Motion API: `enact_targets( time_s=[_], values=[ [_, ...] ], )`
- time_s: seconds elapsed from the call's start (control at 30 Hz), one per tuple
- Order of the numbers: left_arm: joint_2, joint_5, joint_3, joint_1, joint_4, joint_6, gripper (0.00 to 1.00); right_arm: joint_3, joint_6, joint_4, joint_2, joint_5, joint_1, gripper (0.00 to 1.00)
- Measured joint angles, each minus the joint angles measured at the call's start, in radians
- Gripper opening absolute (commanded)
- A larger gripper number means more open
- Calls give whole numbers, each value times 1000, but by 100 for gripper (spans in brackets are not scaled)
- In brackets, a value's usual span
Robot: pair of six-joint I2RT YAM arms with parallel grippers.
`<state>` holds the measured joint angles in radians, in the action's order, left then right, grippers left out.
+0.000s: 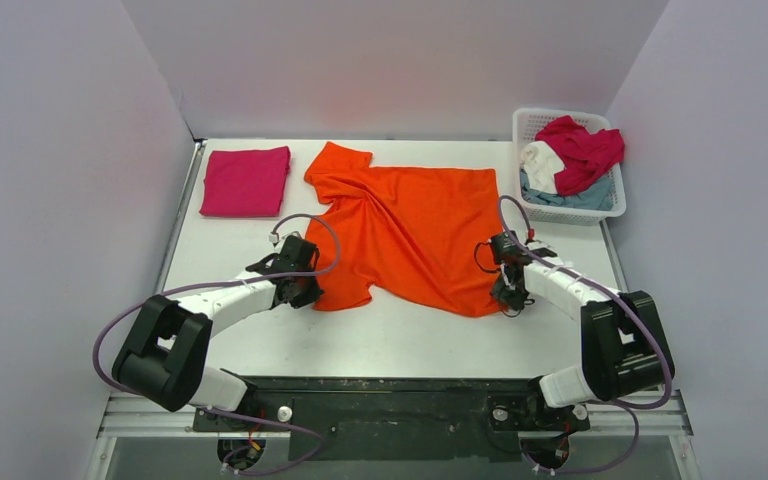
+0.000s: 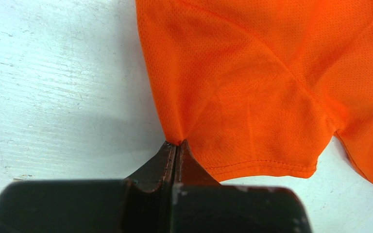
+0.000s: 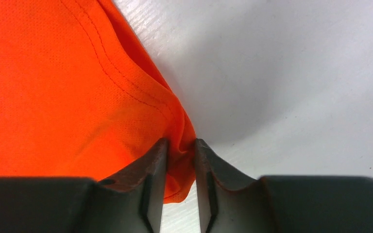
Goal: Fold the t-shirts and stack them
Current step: Flatten out the tshirt
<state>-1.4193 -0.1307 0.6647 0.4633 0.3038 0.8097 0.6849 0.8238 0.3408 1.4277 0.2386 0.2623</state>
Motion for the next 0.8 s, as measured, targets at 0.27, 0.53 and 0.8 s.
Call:
enact_targets(
  time_s=[0.27,0.53,0.8],
  values=[
    [40,0,0,0,21,-2,0,7,31,4,-16,11,2,0],
    [180,-40,311,0,96,-75,0,283,-72,113,-262,-19,2,0],
    [357,-99,798,0,65,-216,0,724,-167,179,-470,-31,6,0]
  ],
)
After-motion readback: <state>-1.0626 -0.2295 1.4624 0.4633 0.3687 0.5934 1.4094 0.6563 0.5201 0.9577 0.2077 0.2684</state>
